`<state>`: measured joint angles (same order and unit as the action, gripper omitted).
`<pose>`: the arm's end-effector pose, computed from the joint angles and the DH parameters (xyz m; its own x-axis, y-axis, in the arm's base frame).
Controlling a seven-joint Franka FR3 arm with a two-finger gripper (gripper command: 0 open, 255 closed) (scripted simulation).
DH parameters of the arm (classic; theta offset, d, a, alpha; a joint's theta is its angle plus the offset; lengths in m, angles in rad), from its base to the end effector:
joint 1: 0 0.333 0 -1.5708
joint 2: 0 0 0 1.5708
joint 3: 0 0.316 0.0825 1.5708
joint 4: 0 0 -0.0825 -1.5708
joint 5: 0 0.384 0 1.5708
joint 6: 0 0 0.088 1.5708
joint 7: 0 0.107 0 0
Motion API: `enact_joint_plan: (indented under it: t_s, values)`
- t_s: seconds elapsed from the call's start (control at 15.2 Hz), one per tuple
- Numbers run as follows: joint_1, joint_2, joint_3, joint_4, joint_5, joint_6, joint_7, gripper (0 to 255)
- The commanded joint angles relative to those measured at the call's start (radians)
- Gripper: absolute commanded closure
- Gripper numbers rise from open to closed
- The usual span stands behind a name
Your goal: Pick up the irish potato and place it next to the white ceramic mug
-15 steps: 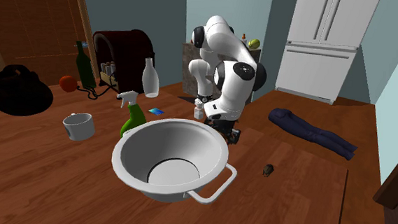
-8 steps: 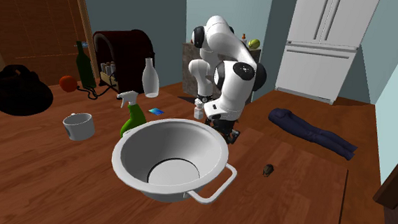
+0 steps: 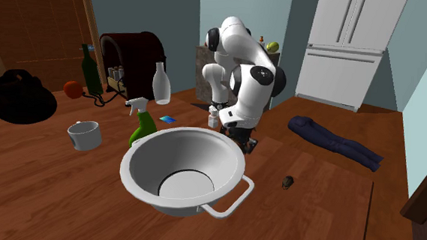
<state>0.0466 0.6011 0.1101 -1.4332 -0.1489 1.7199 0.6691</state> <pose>0.6736 0.0800 0.3221 0.8597 -0.4717 -0.1959 -0.4226 -0.8724 0.2457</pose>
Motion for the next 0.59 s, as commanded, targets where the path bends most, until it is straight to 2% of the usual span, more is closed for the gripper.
enact_joint_plan:
  t_s: [0.0, 0.53]
  values:
    - [0.000, -0.007, 0.000, 0.009, 0.001, -0.016, -0.002, 255]
    - [0.001, -0.038, 0.002, 0.069, 0.005, -0.106, -0.012, 255]
